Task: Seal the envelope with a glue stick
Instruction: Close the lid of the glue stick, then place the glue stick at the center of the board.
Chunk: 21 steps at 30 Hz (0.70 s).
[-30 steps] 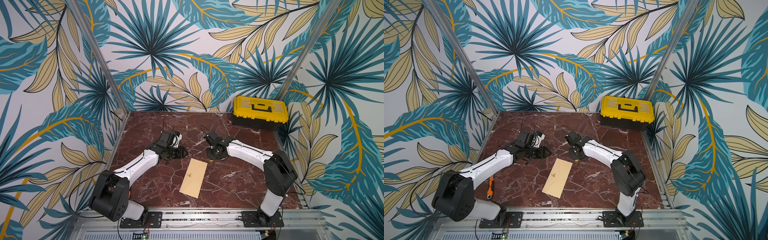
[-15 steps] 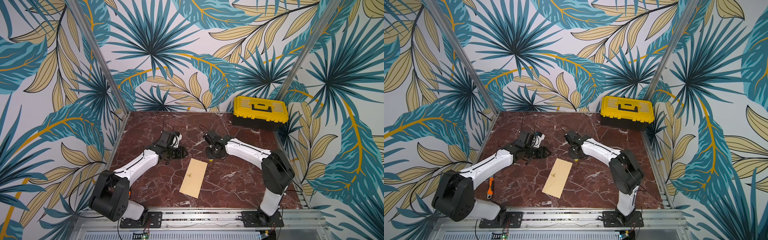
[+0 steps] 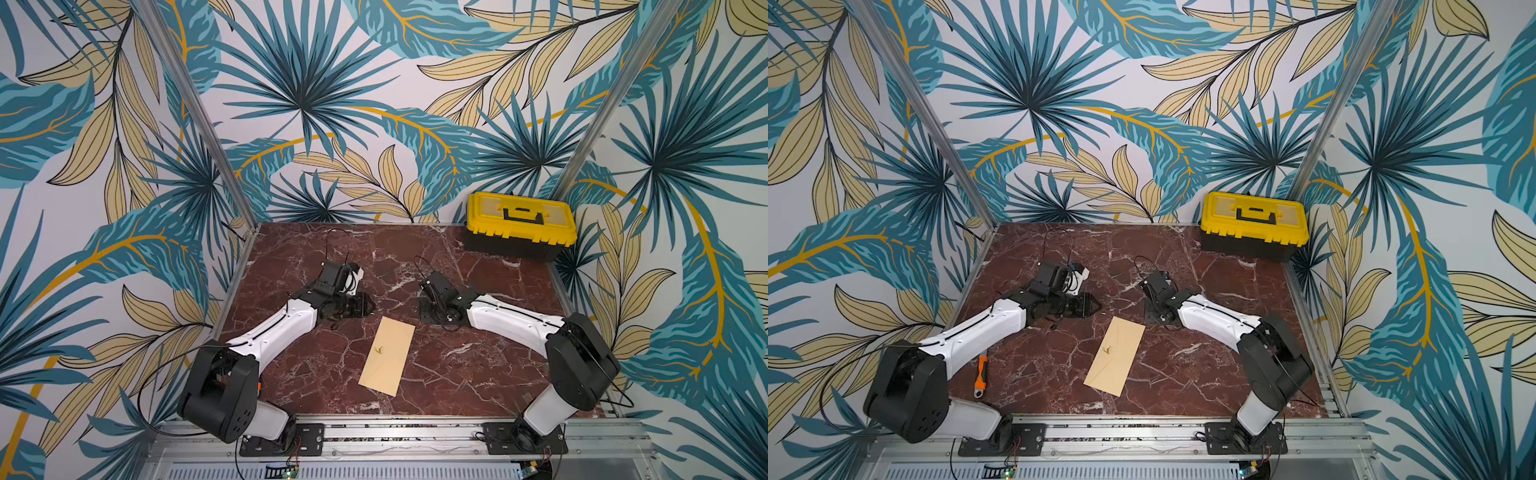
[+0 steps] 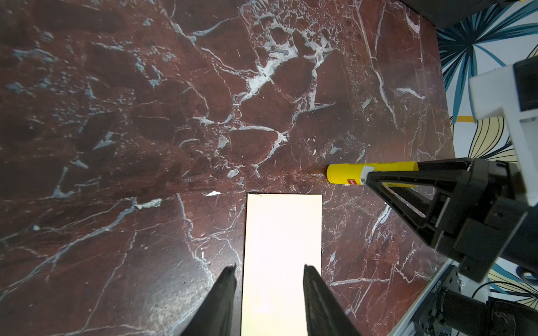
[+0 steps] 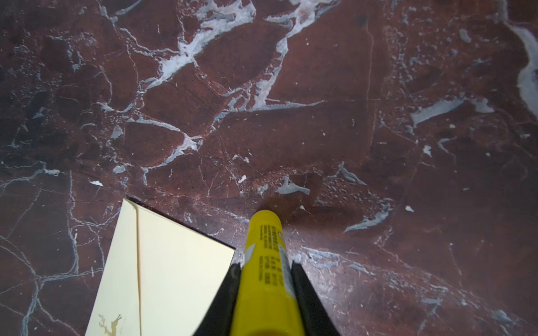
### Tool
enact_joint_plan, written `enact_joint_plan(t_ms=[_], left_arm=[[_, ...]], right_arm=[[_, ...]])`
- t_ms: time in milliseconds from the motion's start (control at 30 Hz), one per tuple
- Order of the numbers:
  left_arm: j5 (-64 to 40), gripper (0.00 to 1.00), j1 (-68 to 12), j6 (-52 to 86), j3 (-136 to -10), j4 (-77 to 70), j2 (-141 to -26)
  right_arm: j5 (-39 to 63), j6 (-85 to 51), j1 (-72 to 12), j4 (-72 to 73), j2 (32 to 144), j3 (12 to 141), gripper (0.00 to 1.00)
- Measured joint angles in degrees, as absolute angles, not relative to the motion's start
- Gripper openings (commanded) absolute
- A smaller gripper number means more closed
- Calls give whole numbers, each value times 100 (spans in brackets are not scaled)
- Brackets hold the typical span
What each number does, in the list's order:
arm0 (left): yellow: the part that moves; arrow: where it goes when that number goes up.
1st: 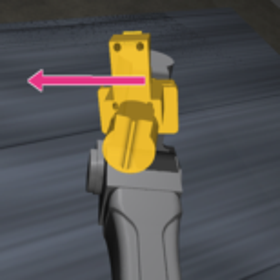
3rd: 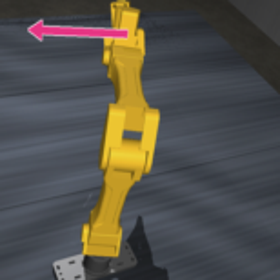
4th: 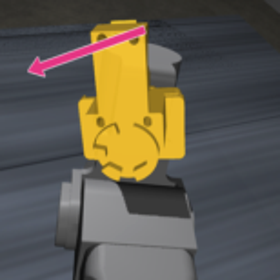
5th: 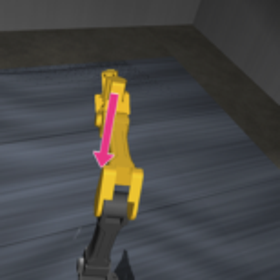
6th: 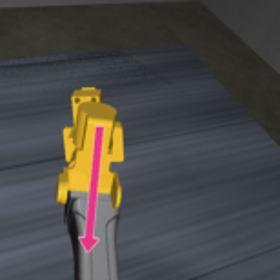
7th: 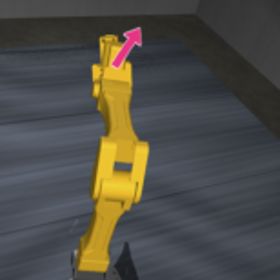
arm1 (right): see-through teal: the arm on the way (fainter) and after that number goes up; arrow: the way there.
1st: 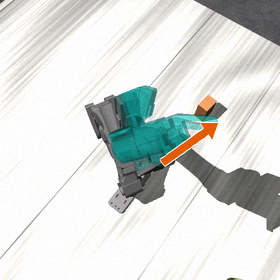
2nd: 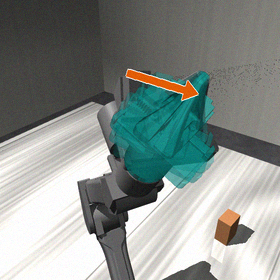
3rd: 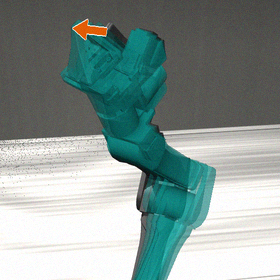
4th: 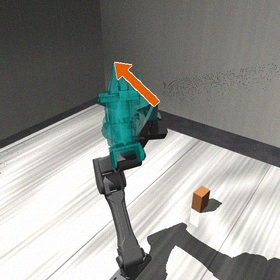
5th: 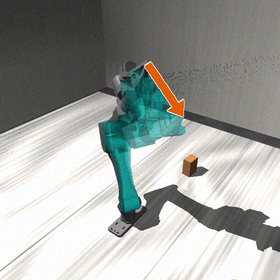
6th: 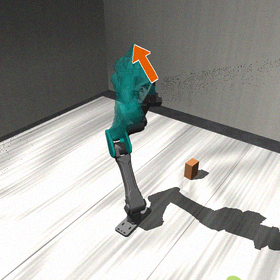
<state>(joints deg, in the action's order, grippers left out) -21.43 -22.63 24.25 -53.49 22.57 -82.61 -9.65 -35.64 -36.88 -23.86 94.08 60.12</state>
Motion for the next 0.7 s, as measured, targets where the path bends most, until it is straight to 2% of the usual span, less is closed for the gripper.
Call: enact_joint_plan(t_ms=[167,433,600,700], left_arm=[[-2058,44,-2259,2390,-5349,2265,-8250],[-1852,45,-2222,2362,-5349,2298,-8189],[-1594,53,-2137,2281,-5275,2290,-8001],[-1326,61,-2053,2196,-5142,2287,-7865]], right_arm=[[-934,-3667,-3688,-2438,9264,5802,46],[-993,-3605,-3682,-2567,8796,5800,49],[-1179,-3435,-3629,-2714,8687,5865,52],[-1409,-3256,-3546,-2790,8683,5883,60]])
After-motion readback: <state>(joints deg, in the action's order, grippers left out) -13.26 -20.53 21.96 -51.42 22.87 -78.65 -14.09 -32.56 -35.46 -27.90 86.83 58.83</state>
